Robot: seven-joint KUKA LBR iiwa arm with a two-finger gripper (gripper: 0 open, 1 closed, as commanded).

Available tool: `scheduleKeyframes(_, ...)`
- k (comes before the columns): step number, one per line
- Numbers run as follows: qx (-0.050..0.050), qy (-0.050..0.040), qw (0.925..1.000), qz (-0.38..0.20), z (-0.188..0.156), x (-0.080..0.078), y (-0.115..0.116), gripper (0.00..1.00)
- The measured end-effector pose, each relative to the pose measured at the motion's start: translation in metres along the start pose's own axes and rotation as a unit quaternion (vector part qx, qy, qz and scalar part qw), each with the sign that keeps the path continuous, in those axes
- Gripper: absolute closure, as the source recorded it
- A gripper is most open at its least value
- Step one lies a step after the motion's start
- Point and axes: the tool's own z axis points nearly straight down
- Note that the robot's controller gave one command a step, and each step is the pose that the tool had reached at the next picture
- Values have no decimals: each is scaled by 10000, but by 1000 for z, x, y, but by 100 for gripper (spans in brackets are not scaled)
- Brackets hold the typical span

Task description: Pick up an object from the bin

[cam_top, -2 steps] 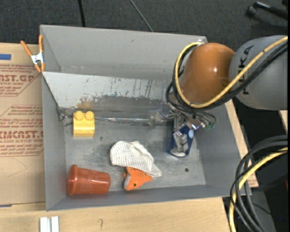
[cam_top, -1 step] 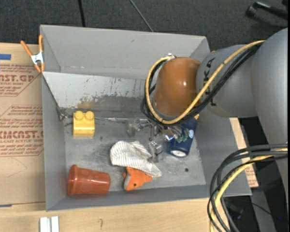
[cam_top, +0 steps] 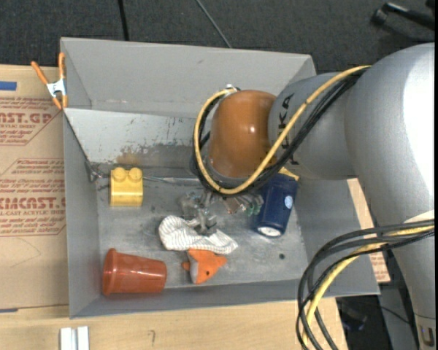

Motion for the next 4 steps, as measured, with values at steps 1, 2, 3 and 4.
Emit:
scheduleKeyframes(1,0,0,10000,0,0,0,0,100)
scheduleKeyframes(2,0,-1,10000,1,0,0,0,100)
scheduleKeyframes(3,-4,12,10000,2,-4,1,0,100)
scheduleKeyframes(4,-10,33,10000,2,-18,2,1,100)
